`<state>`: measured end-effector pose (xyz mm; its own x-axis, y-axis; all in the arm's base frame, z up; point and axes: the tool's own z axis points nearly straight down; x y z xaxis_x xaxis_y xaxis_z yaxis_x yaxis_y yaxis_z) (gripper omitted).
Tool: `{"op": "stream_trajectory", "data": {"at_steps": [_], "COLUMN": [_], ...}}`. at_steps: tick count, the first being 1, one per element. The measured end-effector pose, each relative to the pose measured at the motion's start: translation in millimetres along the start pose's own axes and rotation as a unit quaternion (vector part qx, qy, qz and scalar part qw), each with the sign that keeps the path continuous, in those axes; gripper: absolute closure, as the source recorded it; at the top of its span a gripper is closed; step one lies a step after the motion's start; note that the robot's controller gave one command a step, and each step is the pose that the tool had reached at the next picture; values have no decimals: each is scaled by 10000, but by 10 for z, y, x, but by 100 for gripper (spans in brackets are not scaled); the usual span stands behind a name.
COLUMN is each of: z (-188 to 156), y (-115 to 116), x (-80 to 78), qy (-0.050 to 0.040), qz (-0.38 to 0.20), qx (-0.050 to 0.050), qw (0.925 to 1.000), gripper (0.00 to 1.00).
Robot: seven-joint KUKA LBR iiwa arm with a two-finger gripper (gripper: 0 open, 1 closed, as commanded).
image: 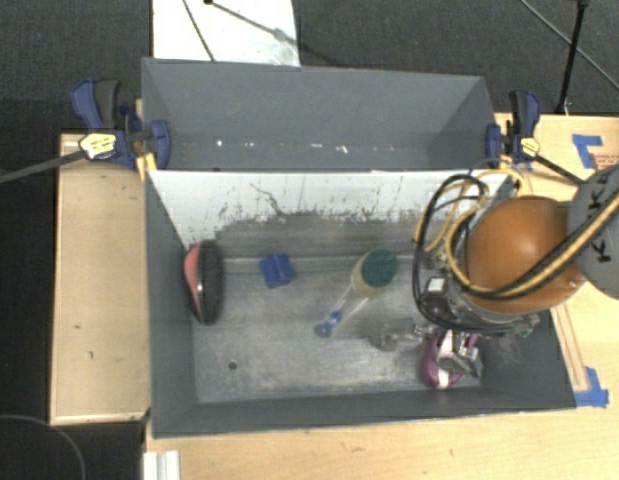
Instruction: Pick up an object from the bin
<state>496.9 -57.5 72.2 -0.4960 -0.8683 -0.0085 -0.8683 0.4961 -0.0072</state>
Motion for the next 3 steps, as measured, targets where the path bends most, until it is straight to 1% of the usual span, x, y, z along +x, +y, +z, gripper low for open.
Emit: {"op": "stream_trajectory", "data": {"at_steps": [1, 2, 3], "z": [12, 14, -1830], "y": [-338, -330, -502], "x": [458, 440, 149], "qy": [26, 22, 20], "qz": [-391, -380, -484], "qx": [-18, -25, 9], "qw": [9992, 9993, 9988], "gripper": [0, 100, 100]}}
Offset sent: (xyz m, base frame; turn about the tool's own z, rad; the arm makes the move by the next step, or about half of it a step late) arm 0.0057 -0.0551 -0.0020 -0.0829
